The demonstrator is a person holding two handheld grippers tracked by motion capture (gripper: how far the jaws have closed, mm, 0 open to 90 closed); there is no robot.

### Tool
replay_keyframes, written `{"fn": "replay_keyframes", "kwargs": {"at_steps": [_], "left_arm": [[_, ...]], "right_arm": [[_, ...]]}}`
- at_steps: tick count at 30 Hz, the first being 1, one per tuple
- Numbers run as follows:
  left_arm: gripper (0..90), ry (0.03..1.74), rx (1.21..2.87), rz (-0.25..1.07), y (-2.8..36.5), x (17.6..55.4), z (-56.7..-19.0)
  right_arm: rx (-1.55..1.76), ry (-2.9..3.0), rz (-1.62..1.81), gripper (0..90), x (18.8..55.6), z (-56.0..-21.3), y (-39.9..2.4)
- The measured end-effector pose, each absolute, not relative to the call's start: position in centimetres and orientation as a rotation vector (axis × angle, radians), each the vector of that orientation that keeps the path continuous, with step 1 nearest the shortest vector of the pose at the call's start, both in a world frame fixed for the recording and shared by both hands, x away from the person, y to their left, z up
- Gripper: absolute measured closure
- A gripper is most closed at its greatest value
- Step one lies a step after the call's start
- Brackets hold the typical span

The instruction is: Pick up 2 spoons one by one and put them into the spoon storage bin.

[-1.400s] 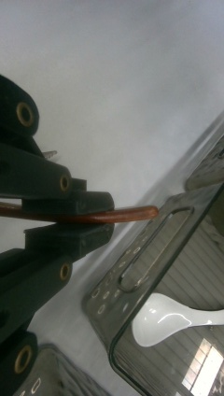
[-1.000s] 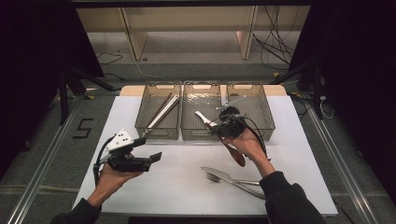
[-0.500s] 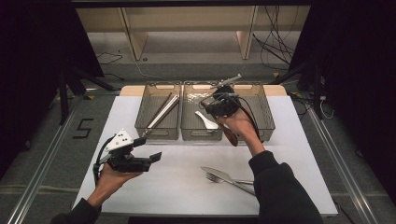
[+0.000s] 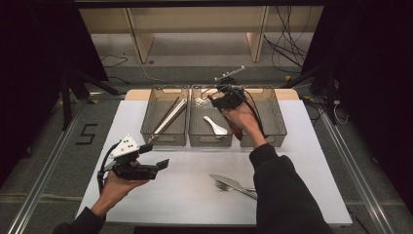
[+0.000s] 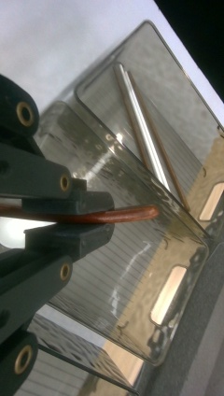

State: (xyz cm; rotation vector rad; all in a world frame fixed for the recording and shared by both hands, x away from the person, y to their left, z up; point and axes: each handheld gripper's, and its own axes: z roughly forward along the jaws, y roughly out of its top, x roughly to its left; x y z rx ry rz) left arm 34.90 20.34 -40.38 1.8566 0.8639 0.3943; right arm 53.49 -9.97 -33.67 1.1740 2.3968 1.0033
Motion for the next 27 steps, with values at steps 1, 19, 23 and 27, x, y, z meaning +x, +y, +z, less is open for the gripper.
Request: {"fn": "replay_keyframes", "kwargs": {"at_steps": [1, 19, 23, 27], "left_arm": [[15.7, 0.863, 1.857, 0.395, 20.3, 34.9, -40.4], [15.7, 0.85, 1.864, 0.389, 20.3, 34.8, -40.3], [15.7, 0.849, 1.864, 0.389, 20.3, 34.8, -40.3], [15.7, 0.849, 1.866, 0.389, 20.3, 34.9, -40.3]], "right_arm": [[1.17, 2.392, 1.011, 84.5, 53.7, -33.6, -9.9], [1.172, 2.359, 0.977, 84.4, 56.5, -35.0, -7.7], [1.176, 2.349, 0.961, 84.4, 56.8, -35.0, -7.5], [1.189, 2.337, 0.965, 84.3, 57.0, -35.1, -7.6]]}}
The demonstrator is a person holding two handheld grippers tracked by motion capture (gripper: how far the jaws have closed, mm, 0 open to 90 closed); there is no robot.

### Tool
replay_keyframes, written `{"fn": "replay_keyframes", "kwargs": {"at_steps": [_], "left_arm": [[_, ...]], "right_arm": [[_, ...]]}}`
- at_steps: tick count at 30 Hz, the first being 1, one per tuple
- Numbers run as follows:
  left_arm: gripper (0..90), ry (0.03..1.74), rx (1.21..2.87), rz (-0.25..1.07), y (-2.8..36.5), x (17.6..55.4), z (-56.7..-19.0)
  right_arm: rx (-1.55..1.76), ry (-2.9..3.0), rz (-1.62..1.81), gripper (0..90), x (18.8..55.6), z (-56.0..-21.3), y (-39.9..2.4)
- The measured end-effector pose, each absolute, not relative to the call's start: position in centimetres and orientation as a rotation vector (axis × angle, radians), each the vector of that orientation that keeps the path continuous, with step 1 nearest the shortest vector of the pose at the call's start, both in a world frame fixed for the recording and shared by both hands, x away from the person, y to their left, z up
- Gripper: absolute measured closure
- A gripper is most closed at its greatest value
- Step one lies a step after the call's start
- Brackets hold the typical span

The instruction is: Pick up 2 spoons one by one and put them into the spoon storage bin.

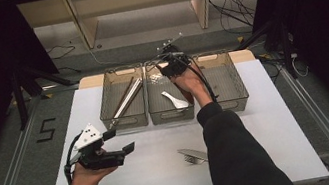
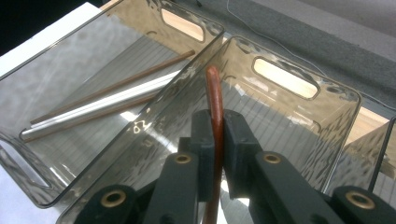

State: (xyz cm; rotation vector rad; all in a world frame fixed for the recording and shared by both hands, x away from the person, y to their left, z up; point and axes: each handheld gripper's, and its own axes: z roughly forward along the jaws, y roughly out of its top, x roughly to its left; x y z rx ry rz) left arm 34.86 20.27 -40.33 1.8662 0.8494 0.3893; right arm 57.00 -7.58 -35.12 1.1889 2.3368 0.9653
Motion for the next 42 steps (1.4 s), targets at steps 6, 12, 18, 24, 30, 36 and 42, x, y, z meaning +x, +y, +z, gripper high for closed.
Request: {"fn": "replay_keyframes", "kwargs": {"at_steps": [6, 12, 18, 24, 30, 36, 42], "left_arm": [[15.7, 0.846, 1.867, 0.389, 20.1, 34.9, -40.4], [15.7, 0.847, 1.866, 0.387, 20.2, 34.9, -40.3], [15.7, 0.845, 1.864, 0.388, 20.0, 34.8, -40.3], [15.7, 0.844, 1.862, 0.387, 20.1, 34.9, -40.3], [15.7, 0.841, 1.869, 0.386, 20.0, 34.8, -40.3], [15.7, 0.843, 1.864, 0.387, 20.1, 34.9, -40.3], [15.7, 0.845, 1.864, 0.388, 20.1, 34.9, -40.4]], "right_arm": [[1.187, 2.339, 0.957, 84.2, 57.2, -35.4, -7.4], [1.188, 2.331, 0.943, 84.2, 57.6, -35.8, -7.3], [1.201, 2.329, 0.946, 84.2, 57.9, -36.0, -7.1], [1.203, 2.319, 0.939, 84.0, 58.1, -36.2, -7.1], [1.213, 2.304, 0.928, 83.0, 58.4, -36.5, -7.1], [1.238, 2.288, 0.935, 69.9, 58.4, -36.4, -7.3], [1.23, 2.312, 0.966, 58.2, 57.8, -35.7, -7.7]]}}
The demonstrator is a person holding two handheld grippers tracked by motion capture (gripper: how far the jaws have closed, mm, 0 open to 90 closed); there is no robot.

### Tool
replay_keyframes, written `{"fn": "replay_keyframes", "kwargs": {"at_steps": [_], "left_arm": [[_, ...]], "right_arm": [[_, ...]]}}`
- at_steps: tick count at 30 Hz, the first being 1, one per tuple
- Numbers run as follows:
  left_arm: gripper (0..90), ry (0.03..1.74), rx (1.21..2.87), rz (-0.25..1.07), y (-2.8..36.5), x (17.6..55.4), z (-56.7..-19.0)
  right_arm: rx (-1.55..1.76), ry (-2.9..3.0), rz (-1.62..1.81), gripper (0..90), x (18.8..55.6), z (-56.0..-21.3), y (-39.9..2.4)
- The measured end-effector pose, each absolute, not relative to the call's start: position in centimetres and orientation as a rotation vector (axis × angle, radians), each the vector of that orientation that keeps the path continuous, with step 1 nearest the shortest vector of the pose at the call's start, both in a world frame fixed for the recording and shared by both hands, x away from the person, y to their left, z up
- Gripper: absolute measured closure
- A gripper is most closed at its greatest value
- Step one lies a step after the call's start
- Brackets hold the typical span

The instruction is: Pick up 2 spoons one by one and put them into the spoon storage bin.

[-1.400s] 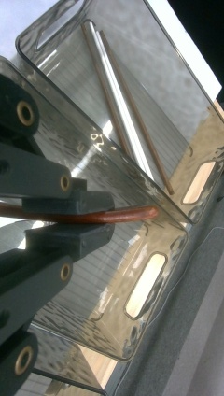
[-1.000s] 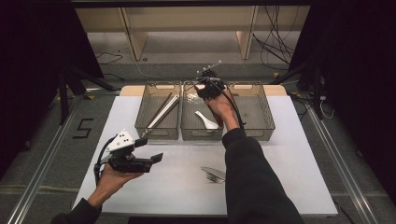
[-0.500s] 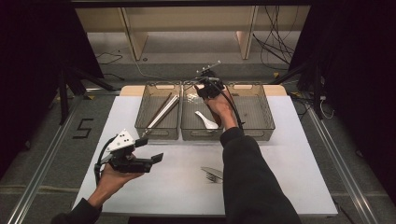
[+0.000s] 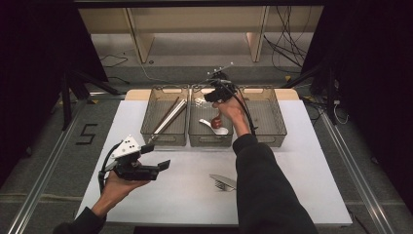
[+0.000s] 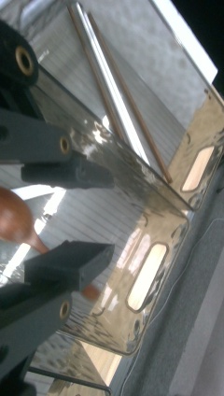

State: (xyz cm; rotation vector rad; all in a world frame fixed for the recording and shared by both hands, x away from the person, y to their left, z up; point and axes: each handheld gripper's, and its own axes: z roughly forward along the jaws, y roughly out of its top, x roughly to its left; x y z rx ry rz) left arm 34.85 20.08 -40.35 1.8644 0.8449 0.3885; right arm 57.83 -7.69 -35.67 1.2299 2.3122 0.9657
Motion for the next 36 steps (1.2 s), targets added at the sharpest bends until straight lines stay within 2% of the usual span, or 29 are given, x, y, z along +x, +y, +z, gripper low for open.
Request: {"fn": "replay_keyframes", "kwargs": {"at_steps": [13, 23, 36], "left_arm": [[15.7, 0.85, 1.864, 0.387, 20.1, 34.9, -40.4], [15.7, 0.851, 1.862, 0.389, 20.1, 34.8, -40.4], [15.7, 0.852, 1.864, 0.392, 20.1, 34.8, -40.4]], "right_arm": [[1.135, 2.432, 1.004, 41.0, 54.2, -34.1, -8.8], [1.082, 2.445, 1.049, 36.0, 50.5, -33.7, -11.1], [1.033, 2.473, 1.069, 34.0, 45.7, -34.6, -14.2]]}}
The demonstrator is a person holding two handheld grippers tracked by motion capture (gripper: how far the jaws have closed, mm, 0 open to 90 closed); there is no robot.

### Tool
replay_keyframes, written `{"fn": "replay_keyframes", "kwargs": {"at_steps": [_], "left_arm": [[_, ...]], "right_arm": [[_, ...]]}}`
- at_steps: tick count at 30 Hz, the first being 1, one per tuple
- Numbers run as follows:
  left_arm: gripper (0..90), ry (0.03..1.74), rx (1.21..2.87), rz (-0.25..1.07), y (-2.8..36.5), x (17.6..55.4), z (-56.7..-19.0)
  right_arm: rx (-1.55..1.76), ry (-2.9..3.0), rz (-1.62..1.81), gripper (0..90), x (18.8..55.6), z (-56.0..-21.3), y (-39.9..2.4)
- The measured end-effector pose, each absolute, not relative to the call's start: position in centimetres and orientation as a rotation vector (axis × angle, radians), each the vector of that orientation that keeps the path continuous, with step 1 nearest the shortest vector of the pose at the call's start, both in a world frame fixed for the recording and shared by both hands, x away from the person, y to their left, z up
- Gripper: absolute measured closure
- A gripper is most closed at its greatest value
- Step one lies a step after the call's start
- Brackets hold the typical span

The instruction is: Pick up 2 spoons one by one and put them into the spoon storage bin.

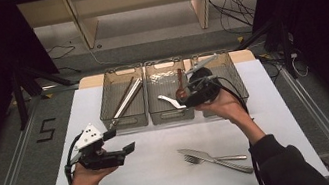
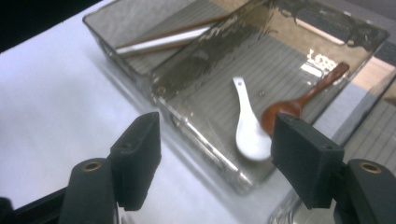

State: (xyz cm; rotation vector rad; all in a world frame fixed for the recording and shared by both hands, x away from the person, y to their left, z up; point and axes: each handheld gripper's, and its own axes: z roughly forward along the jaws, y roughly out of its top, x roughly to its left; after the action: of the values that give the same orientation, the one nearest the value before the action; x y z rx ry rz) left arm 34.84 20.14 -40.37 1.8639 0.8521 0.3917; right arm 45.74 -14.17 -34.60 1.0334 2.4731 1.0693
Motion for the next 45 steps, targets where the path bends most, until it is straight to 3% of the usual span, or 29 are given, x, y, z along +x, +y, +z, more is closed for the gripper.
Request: {"fn": "replay_keyframes", "kwargs": {"at_steps": [12, 45], "left_arm": [[15.7, 0.851, 1.861, 0.395, 20.1, 34.8, -40.3], [15.6, 0.861, 1.861, 0.392, 20.2, 34.9, -40.4]], "right_arm": [[1.049, 2.533, 1.033, 32.3, 41.6, -37.2, -16.7], [1.045, 2.659, 0.953, 26.2, 37.4, -40.1, -17.3]]}}
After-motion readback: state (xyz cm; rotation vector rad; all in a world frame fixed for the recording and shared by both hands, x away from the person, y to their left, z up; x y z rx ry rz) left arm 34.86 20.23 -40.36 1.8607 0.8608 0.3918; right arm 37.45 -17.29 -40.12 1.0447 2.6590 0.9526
